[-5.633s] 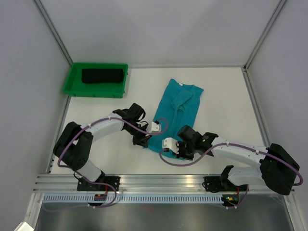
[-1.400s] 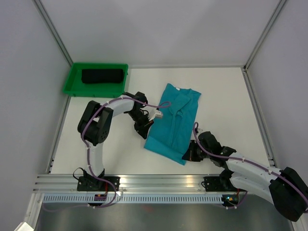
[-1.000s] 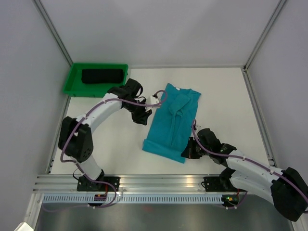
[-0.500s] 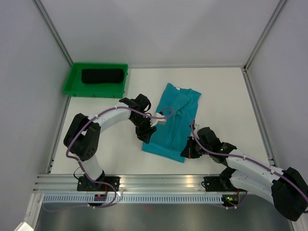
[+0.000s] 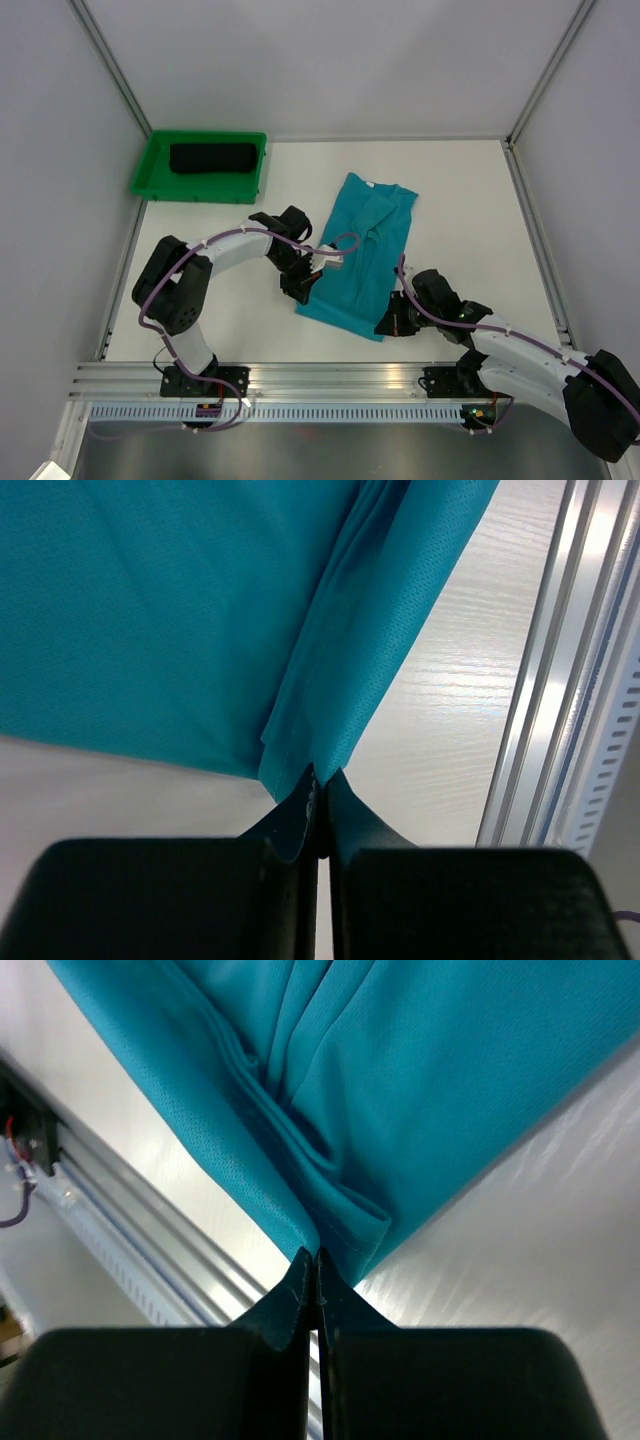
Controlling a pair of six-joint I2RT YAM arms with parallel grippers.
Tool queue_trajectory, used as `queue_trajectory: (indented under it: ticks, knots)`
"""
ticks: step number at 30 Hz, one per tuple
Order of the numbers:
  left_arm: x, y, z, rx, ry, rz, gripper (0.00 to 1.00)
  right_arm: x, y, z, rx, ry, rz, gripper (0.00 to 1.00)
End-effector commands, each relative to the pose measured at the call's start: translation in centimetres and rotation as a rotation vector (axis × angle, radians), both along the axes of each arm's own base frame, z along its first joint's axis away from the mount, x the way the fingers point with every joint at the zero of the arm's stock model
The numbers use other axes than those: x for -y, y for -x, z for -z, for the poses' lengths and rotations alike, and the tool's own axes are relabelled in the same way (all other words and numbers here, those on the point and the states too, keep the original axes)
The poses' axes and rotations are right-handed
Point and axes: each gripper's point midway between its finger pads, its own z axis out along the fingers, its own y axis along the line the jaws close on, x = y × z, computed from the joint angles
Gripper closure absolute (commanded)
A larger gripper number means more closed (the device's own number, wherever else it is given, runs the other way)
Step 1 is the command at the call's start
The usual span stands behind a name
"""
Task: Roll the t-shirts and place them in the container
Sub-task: Roll the tshirt
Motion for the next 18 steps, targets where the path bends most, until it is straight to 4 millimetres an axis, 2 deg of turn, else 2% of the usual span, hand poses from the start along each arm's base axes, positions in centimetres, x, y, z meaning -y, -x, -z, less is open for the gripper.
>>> queue_trajectory:
  ticks: [1, 3, 6, 11, 15, 17, 18]
  knots:
    - [0.1, 2.0, -1.1, -0.044, 0.065, 0.061, 0.98, -1.1, 1.4, -1.5, -0.027, -0.119, -0.045, 1.0]
    - [-0.3, 2.3, -0.6, -0.047, 0.051, 0.077, 0.98, -1.2, 1.7, -1.7, -0.043, -0.151, -0.027, 1.0]
    - [-0.2, 2.0, 0.2, -0.072, 0.024, 0.067, 0.98, -1.1, 0.9, -1.7, -0.016, -0.157, 0.02, 1.0]
    - [0.4, 1.1, 0.5, -0.081, 0.015, 0.051, 0.98, -0.5, 0.3, -0.6, -0.023, -0.092, 0.059, 1.0]
    - [0.2, 0.4, 1.6, -0.087, -0.025, 0.034, 0.98, 0.5, -0.3, 0.4, -0.017, -0.025, 0.099, 1.0]
    - [0.4, 0.0, 1.8, -0.098, -0.033, 0.012, 0.98, 1.0, -0.6, 0.8, -0.015, 0.012, 0.123, 0.93]
    - [0.5, -0.1, 1.8, -0.101, -0.033, 0.007, 0.98, 0.9, -1.0, 0.2, 0.002, 0.015, 0.122, 0.87]
